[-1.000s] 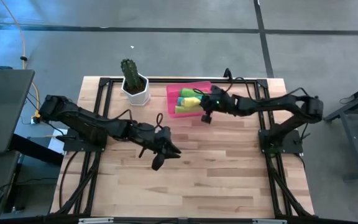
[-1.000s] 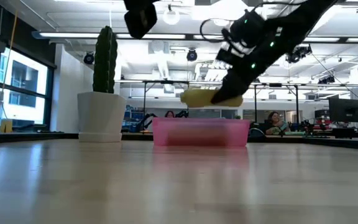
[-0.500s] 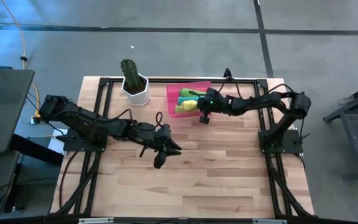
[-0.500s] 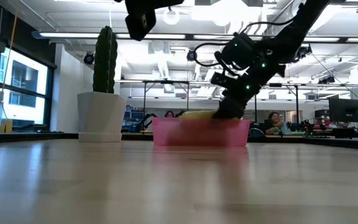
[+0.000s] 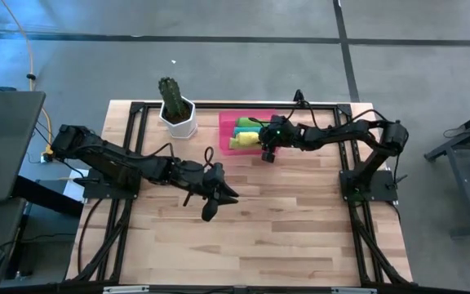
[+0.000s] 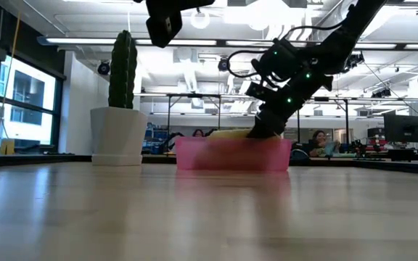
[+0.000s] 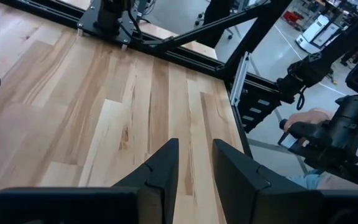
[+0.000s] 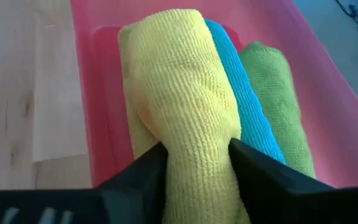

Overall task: Roll microfiber towels into tight, uniform cylinder then place into a basket
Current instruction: Put the rolled yellow microfiber cloth into the pink bin, then return to Home Position

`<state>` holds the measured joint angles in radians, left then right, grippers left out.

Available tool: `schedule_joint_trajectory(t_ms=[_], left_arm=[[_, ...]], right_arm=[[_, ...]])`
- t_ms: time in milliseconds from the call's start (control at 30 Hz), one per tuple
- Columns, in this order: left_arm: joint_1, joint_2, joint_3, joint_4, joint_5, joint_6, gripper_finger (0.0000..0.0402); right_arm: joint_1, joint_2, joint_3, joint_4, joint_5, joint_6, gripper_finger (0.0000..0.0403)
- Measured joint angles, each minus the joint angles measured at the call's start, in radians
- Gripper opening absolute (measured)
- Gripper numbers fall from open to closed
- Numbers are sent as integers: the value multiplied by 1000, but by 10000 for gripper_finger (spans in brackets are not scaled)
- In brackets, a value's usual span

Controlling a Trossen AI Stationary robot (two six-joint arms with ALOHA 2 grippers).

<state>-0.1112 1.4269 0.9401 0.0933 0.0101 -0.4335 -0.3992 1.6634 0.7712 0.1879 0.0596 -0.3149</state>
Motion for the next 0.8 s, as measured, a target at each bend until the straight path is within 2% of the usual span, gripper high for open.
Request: schedule_joint_trajectory(t_ms=[133,233,400,533,700,800], left_arm=[[0,0,0,-1,1,0,86],[0,0,0,-13,2,0,86],[0,0,0,-23,1,0,86],[1,-4,0,-26,-22,1,86],[14,-92,0,-119,-17,59,86],[20,-182,0,-223,-73,81,86]], right_arm=[[0,-12,0,-10,9,23,185],[0,-50,0,-45,9,26,191],[0,-171,0,-154,-17,84,193],[0,-293,0,-239,-91,171,193],[18,-445,0,-297,-190,183,193],[48,-538,0,-348,-197,169,193]])
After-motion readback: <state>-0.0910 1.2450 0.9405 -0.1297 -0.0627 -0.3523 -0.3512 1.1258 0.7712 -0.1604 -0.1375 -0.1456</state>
